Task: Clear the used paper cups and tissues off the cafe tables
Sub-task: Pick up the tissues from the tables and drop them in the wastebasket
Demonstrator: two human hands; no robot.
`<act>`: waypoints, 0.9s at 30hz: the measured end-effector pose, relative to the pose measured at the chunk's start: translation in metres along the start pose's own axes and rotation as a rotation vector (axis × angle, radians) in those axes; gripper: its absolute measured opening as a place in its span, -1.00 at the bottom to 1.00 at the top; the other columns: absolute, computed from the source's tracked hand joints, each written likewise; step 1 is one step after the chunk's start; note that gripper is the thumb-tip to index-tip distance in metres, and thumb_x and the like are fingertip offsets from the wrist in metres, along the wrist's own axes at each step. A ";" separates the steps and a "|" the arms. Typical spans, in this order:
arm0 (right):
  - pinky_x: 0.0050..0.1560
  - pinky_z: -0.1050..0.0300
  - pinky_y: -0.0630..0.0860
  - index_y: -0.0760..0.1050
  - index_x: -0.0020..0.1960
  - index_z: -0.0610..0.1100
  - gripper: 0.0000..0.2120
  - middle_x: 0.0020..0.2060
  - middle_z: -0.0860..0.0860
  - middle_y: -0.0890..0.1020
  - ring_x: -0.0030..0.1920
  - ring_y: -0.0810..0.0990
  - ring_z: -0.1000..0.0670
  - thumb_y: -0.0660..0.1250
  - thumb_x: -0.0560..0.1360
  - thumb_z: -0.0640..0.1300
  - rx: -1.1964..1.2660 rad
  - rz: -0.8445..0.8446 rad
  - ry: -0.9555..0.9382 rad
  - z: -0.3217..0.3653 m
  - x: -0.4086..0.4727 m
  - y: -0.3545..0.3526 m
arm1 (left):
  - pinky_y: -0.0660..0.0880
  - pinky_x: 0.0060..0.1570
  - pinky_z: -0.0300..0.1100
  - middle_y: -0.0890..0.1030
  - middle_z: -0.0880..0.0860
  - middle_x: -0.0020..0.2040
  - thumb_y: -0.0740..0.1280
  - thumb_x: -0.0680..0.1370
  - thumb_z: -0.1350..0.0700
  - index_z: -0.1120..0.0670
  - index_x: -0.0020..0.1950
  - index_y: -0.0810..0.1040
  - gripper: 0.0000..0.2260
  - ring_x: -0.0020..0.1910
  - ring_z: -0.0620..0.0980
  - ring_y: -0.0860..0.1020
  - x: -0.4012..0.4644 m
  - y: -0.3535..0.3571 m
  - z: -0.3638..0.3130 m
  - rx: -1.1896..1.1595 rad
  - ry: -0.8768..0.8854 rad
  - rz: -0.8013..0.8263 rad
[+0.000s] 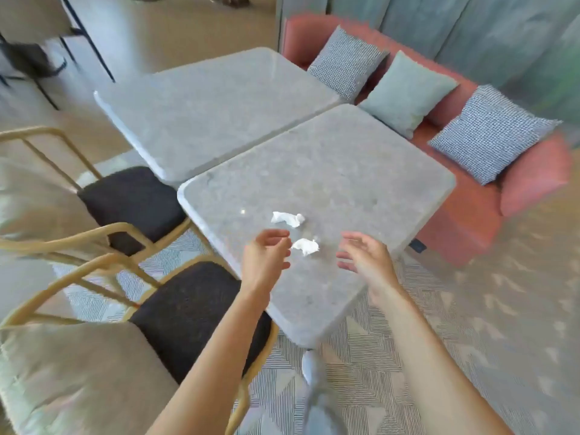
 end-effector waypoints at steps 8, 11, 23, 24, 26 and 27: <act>0.09 -0.02 0.61 0.58 0.20 -0.18 -0.78 -0.10 -0.04 0.65 -0.08 0.64 -0.05 0.34 0.57 -0.26 -0.059 0.225 0.053 0.001 0.128 -0.008 | 0.42 0.23 -0.01 0.37 0.09 0.39 0.39 0.56 0.05 0.07 0.47 0.34 -0.50 0.30 0.15 0.49 0.104 0.100 0.060 0.599 -0.068 -0.071; 0.09 -0.05 0.61 0.59 0.14 -0.12 -0.82 -0.08 -0.05 0.66 -0.07 0.64 -0.06 0.36 0.56 -0.25 -0.092 0.258 0.087 -0.005 0.158 -0.014 | 0.47 0.20 0.11 0.34 0.12 0.35 0.38 0.56 -0.01 0.02 0.46 0.34 -0.50 0.22 0.27 0.52 0.131 0.120 0.081 0.786 -0.134 -0.062; 0.09 -0.05 0.63 0.61 0.13 -0.02 -0.77 0.03 -0.03 0.68 -0.12 0.66 -0.03 0.37 0.51 -0.23 -0.403 0.489 -0.027 -0.024 0.220 0.051 | 0.61 -0.11 0.05 0.66 0.20 -0.10 0.32 0.47 0.30 0.17 -0.05 0.67 -0.85 -0.10 0.22 0.67 0.156 0.106 0.108 0.477 -0.219 -0.365; 0.08 0.02 0.59 0.61 0.16 -0.02 -0.74 0.04 0.01 0.66 -0.09 0.65 -0.04 0.37 0.50 -0.23 -0.490 0.524 -0.096 -0.022 0.220 0.063 | 0.62 -0.15 0.02 0.68 0.21 -0.16 0.33 0.46 0.31 0.18 -0.09 0.67 -0.87 -0.17 0.21 0.68 0.154 0.099 0.106 0.403 -0.224 -0.418; 0.08 0.18 0.47 0.60 0.23 -0.06 -0.67 0.09 0.01 0.62 0.02 0.63 -0.05 0.38 0.49 -0.25 -0.640 0.583 -0.241 -0.018 0.218 0.088 | 0.58 -0.24 -0.12 0.69 0.22 -0.23 0.36 0.47 0.33 0.17 -0.11 0.68 -0.88 -0.24 0.19 0.69 0.149 0.086 0.098 0.293 -0.225 -0.496; 0.11 0.21 0.42 0.59 0.26 -0.07 -0.64 0.15 -0.02 0.60 0.11 0.60 -0.07 0.36 0.49 -0.28 -0.700 0.611 -0.320 -0.018 0.217 0.101 | 0.54 -0.28 -0.19 0.69 0.21 -0.26 0.37 0.49 0.33 0.16 -0.11 0.68 -0.88 -0.24 0.17 0.69 0.147 0.079 0.094 0.255 -0.225 -0.522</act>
Point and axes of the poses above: each hand's wrist, its own x-axis towards the middle knuckle, its own y-axis out of the palm, z = x × y, the point moved 6 cm from there along x, towards the middle knuckle
